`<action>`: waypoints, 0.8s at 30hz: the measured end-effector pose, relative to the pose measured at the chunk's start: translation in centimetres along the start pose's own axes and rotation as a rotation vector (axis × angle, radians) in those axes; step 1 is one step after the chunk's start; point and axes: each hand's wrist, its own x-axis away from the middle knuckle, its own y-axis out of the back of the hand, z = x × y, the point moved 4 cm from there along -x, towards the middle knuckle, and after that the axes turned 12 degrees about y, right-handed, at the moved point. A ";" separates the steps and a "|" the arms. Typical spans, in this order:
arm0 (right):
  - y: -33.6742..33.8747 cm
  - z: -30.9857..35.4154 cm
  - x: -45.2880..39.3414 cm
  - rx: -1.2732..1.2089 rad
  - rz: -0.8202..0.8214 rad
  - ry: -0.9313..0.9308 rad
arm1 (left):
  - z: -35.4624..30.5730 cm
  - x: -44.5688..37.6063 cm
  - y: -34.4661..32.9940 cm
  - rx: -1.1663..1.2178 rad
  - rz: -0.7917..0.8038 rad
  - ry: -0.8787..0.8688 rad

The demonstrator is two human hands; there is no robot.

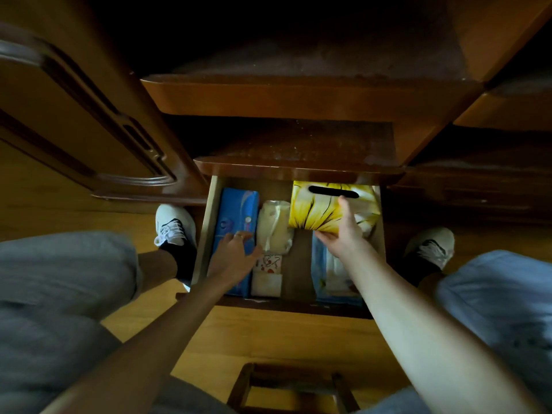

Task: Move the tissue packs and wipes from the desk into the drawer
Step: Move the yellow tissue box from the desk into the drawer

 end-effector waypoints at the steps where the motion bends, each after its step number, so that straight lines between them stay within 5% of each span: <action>1: -0.3 0.1 -0.4 -0.009 -0.059 -0.005 | 0.7 0.0 -0.1 -0.071 0.004 -0.020; 11: -2.7 0.9 -3.9 0.005 -0.185 0.040 | -1.7 -0.3 -3.4 -0.717 -0.099 -0.585; 24: -3.5 0.3 -6.7 -0.024 -0.243 0.079 | -2.7 -3.5 -5.7 -1.125 -0.041 -0.461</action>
